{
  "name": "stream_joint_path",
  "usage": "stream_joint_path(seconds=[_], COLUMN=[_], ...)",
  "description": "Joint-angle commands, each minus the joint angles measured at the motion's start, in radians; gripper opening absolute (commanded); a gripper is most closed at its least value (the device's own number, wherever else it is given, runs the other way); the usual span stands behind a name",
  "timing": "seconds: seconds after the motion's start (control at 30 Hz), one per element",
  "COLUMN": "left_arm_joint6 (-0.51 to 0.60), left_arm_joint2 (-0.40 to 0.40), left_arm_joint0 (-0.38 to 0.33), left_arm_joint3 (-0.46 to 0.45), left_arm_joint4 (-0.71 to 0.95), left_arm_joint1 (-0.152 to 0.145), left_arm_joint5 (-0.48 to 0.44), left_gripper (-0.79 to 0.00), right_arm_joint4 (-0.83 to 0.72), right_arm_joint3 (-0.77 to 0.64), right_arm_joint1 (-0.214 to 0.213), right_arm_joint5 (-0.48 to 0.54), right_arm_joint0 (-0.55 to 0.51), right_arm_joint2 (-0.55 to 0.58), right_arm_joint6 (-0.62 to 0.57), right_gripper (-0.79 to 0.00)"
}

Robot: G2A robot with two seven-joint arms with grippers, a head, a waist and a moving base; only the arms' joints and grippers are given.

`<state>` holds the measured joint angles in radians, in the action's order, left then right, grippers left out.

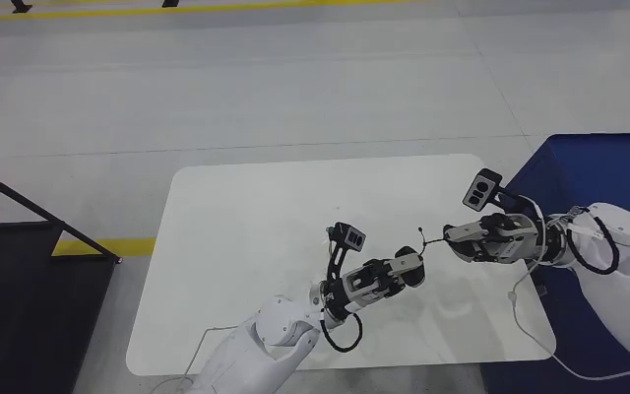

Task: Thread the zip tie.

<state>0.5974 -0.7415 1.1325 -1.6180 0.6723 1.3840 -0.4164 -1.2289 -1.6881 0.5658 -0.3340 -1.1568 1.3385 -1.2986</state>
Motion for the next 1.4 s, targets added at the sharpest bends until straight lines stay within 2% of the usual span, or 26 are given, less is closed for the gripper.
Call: stream_joint_path(seconds=[0.0,0.23,0.4,0.43,0.47,0.5,0.53,0.77,0.97,1.1,1.2,1.37], left_arm_joint6=[0.002,0.003,0.007,0.007,0.008,0.009,0.008,0.005,0.01,0.036,0.041,0.041], left_arm_joint2=[-0.004,-0.004,0.0,0.001,0.001,0.0,-0.001,-0.033,-0.134,-0.213,-0.278,-0.278], left_arm_joint0=[0.002,0.006,0.01,0.011,0.012,0.013,0.016,0.041,0.082,0.137,0.193,0.193], left_arm_joint3=[0.004,0.024,0.022,0.019,0.015,0.01,0.006,0.01,0.049,-0.02,-0.103,-0.103], left_arm_joint4=[-0.012,-0.096,-0.105,-0.106,-0.105,-0.108,-0.11,-0.114,-0.033,-0.047,-0.074,-0.074], left_arm_joint1=[0.0,0.0,0.005,0.006,0.007,0.007,0.008,0.004,-0.012,-0.033,-0.052,-0.052], left_arm_joint5=[0.014,0.088,0.092,0.091,0.089,0.086,0.084,0.09,0.099,0.104,0.146,0.146], left_gripper=[-0.785,-0.785,-0.785,-0.622,-0.425,-0.031,0.0,0.0,0.0,0.0,0.0,0.0], right_arm_joint4=[-0.009,-0.015,0.004,0.007,0.008,0.01,0.01,0.008,-0.009,-0.029,-0.029,-0.033], right_arm_joint3=[0.008,0.015,0.0,-0.004,-0.007,-0.013,-0.017,-0.038,-0.056,-0.068,-0.068,-0.07], right_arm_joint1=[0.002,0.009,0.013,0.014,0.015,0.015,0.016,0.017,0.016,0.018,0.018,0.018], right_arm_joint5=[-0.002,-0.01,-0.019,-0.021,-0.023,-0.023,-0.025,-0.03,-0.037,-0.056,-0.056,-0.057], right_arm_joint0=[0.004,0.002,-0.012,-0.015,-0.018,-0.02,-0.024,-0.044,-0.075,-0.094,-0.094,-0.096], right_arm_joint2=[0.008,0.035,0.043,0.045,0.048,0.052,0.056,0.109,0.167,0.186,0.186,0.184], right_arm_joint6=[0.004,0.004,0.004,0.003,0.004,0.004,0.004,-0.003,-0.042,-0.055,-0.055,-0.052], right_gripper=[-0.785,-0.785,-0.785,-0.785,-0.785,-0.785,-0.785,-0.785,-0.785,-0.785,-0.785,-0.785])
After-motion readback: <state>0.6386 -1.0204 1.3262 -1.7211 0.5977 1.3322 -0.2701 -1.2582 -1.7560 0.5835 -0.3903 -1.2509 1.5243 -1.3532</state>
